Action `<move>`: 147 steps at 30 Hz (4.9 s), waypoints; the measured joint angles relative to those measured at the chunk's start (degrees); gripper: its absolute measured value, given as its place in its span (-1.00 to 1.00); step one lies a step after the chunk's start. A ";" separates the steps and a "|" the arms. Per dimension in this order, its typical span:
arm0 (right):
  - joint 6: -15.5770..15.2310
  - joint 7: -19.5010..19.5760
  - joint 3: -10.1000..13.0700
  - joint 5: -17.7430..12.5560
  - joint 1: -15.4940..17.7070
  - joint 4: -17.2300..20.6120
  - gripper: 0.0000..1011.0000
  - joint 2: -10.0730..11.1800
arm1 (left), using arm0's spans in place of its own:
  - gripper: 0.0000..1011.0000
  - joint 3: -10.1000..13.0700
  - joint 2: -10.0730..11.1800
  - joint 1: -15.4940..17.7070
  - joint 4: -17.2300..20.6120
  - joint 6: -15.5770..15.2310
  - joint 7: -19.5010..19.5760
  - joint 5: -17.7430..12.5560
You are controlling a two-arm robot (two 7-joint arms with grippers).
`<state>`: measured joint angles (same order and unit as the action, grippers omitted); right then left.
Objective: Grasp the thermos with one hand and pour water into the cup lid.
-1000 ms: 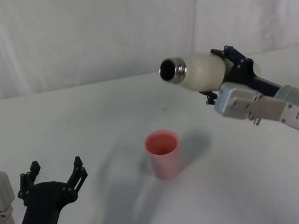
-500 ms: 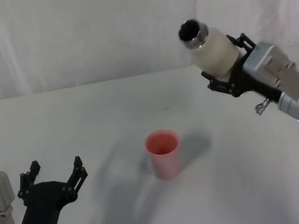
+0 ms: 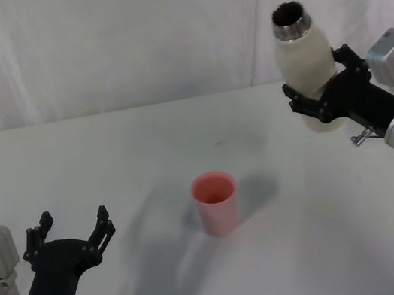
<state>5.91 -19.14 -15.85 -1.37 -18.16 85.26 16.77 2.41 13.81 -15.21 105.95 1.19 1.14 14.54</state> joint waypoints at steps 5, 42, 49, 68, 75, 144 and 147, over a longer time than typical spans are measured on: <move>-0.98 -0.12 1.11 -2.54 1.04 0.73 0.88 0.17 | 0.98 0.00 0.00 0.00 0.00 0.00 0.00 0.00; -0.13 2.65 5.64 -12.18 9.16 -0.46 0.88 -1.87 | 0.98 0.00 0.00 0.00 0.00 0.00 0.00 0.00; -0.13 2.78 5.65 -12.34 9.91 -0.82 0.88 -1.95 | 0.98 0.00 0.00 0.00 0.00 0.00 0.00 0.00; 0.37 2.78 5.59 -13.58 10.27 -2.34 0.88 -2.77 | 0.98 0.00 0.00 0.00 0.00 0.00 0.00 0.00; 1.07 2.73 5.21 -13.41 9.99 -3.43 0.88 -3.08 | 0.98 0.00 0.00 0.00 0.00 0.00 0.00 0.00; 1.54 2.82 5.06 -13.04 8.73 -6.02 0.98 -4.02 | 0.98 0.00 0.00 0.00 0.00 0.01 0.00 0.00; 1.54 2.82 5.06 -13.04 8.72 -6.02 0.98 -4.02 | 0.98 0.00 0.00 0.00 0.00 0.00 0.00 0.00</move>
<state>7.45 -16.32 -10.78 -14.41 -9.44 79.24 12.75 2.41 13.81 -15.21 105.95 1.19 1.14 14.54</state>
